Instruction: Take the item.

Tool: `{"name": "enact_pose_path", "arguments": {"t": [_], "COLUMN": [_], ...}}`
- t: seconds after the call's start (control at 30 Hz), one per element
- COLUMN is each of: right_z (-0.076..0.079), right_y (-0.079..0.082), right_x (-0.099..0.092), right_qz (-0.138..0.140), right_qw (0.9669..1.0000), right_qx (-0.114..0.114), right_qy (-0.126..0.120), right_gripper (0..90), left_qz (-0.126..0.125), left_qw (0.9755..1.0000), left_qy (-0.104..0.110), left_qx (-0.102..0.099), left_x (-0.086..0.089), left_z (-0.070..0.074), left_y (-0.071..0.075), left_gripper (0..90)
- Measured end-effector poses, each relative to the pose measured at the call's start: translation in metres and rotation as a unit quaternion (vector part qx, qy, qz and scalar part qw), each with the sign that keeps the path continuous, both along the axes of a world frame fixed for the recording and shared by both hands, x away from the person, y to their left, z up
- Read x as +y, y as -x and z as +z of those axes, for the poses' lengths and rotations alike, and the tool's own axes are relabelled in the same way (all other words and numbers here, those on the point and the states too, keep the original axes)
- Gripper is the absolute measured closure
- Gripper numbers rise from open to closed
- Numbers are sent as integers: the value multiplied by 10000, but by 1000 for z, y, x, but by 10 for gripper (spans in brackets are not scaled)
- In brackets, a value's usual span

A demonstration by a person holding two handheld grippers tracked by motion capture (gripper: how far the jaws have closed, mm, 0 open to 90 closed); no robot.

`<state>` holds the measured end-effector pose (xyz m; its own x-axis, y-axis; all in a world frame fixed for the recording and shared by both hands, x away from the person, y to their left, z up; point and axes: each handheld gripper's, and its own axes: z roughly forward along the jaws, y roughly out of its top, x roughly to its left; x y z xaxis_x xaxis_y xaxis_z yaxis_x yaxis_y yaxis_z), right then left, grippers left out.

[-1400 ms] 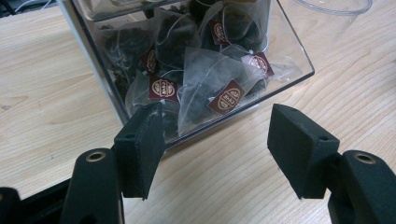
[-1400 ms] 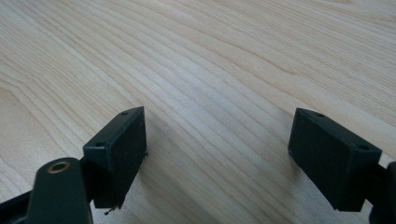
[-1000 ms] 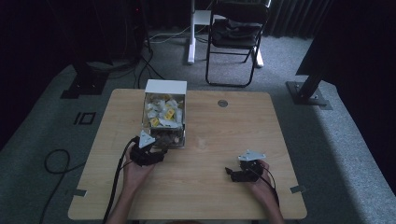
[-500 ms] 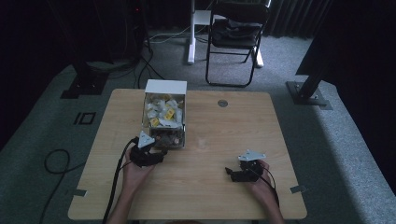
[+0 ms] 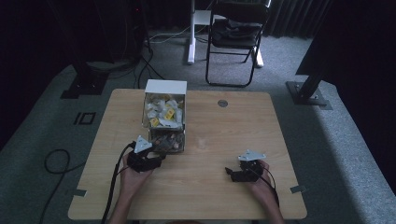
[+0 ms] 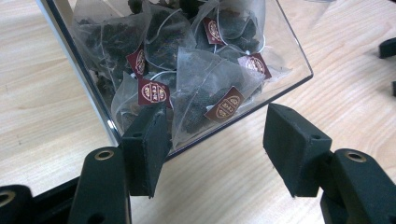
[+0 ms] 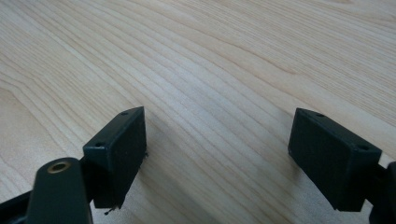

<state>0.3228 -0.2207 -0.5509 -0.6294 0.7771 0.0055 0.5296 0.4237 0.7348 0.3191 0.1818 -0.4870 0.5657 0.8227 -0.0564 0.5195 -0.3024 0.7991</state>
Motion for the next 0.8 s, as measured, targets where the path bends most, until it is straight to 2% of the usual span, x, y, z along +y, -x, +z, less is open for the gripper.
{"name": "enact_pose_path", "arguments": {"t": [0.13,0.3,0.4,0.57,0.8], "right_z": [0,0,0,0,0], "right_y": [0,0,0,0,0], "right_x": [0,0,0,0,0], "right_qz": [1,1,0,1,0], "right_qw": [10000,10000,10000,10000,10000], "right_qx": [1,2,3,2,3], "right_qy": [1,0,0,0,0], "right_gripper": [192,192,192,192,192], "left_qz": [-22,-7,12,49,-63], "left_qw": [10000,10000,9999,9999,9995], "left_qy": [-41,51,117,134,286], "left_qx": [22,54,64,93,102], "left_x": [1,2,2,3,4], "left_z": [2,2,2,2,4], "left_y": [1,-1,-1,-4,-5], "left_gripper": [450,508,579,646,744]}}
